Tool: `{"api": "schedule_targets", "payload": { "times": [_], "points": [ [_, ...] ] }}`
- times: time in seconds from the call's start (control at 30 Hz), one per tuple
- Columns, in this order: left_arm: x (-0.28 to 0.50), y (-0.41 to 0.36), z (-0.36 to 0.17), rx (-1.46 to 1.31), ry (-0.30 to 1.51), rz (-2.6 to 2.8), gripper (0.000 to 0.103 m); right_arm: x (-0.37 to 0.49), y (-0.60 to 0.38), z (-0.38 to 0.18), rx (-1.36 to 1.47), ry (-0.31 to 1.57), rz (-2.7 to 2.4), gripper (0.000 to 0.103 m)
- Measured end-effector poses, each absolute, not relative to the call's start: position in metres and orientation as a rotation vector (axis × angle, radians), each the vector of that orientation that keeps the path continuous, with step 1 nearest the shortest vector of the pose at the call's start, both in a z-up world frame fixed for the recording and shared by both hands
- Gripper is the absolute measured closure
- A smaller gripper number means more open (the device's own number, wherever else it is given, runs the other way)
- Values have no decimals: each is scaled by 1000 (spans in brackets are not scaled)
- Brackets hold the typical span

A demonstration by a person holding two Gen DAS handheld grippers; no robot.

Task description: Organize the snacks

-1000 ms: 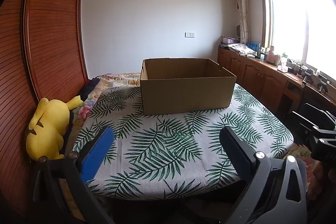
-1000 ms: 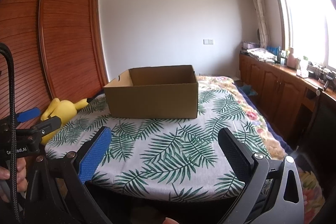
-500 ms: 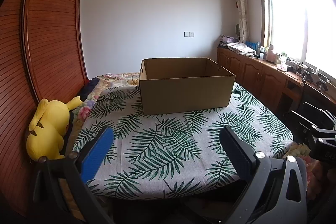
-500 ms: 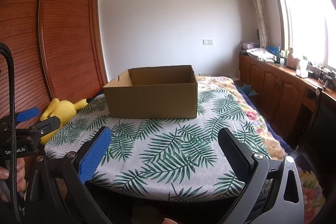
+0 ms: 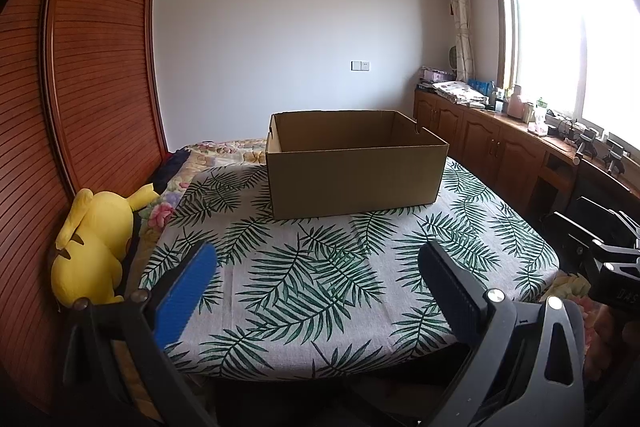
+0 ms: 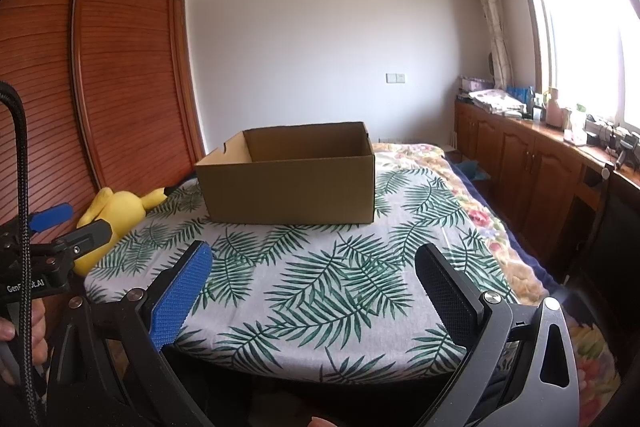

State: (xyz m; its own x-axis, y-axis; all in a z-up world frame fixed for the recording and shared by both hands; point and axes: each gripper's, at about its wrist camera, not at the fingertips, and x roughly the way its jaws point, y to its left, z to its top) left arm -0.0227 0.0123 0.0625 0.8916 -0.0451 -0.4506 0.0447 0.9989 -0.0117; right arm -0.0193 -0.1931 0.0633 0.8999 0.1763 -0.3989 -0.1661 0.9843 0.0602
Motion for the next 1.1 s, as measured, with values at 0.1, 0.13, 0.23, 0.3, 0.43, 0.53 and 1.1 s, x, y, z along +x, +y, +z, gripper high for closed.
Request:
{"api": "schedule_targets", "payload": {
  "times": [0.1, 0.13, 0.23, 0.3, 0.43, 0.53, 1.1],
  "points": [
    [-23, 12, 63, 1, 467, -47, 1, -19, -194, 63, 26, 415, 176, 0],
    [-23, 13, 63, 2, 466, -46, 1, -19, -193, 64, 26, 414, 175, 0],
    [-22, 13, 63, 4, 471, -46, 1, -19, -194, 64, 26, 413, 174, 0],
    [-22, 13, 63, 4, 471, -46, 1, -19, -195, 64, 25, 412, 175, 0],
    [-21, 13, 63, 4, 472, -45, 1, -19, -195, 64, 26, 412, 174, 0],
    [-21, 13, 63, 4, 472, -46, 1, -20, -195, 64, 25, 410, 172, 0],
    [-21, 13, 63, 4, 472, -45, 1, -19, -195, 64, 25, 411, 172, 0]
  ]
}}
